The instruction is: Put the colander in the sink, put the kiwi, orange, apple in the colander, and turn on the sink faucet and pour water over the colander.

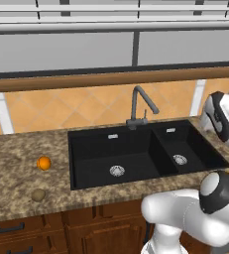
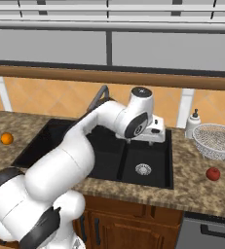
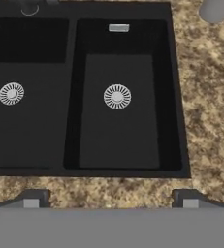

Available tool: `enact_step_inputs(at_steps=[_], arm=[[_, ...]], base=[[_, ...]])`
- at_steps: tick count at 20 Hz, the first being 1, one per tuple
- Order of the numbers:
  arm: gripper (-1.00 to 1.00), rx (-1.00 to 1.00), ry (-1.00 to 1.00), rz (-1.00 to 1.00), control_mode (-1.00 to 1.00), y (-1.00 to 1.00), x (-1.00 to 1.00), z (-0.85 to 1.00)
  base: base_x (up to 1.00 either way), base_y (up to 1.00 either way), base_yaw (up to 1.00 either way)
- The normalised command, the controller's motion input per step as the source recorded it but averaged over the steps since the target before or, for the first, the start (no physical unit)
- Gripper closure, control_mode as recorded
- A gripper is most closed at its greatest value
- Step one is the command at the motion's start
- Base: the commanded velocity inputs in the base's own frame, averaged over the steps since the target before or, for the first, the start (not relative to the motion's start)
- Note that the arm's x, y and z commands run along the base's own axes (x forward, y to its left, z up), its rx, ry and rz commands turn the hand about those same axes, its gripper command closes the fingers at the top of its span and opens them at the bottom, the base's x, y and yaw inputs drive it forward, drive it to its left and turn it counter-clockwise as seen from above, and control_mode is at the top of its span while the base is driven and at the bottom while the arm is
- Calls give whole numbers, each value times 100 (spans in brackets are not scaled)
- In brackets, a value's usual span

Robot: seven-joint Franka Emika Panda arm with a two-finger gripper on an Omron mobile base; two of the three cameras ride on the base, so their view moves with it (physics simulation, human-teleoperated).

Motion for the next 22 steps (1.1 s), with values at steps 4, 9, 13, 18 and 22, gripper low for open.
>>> enact_step_inputs(at_steps=[4, 9, 13, 18, 22], arm=[[-100, -2, 8, 0, -100, -62, 59, -12], [-100, -4, 0, 0, -100, -66, 56, -19], [-100, 0, 6, 1, -100, -73, 54, -20], [-100, 0, 0, 3, -100, -70, 37, -19], [-100, 0, 0, 3, -100, -63, 30, -13]], base=[[0, 0, 0], [0, 0, 0], [0, 0, 0], [0, 0, 0], [0, 0, 0]])
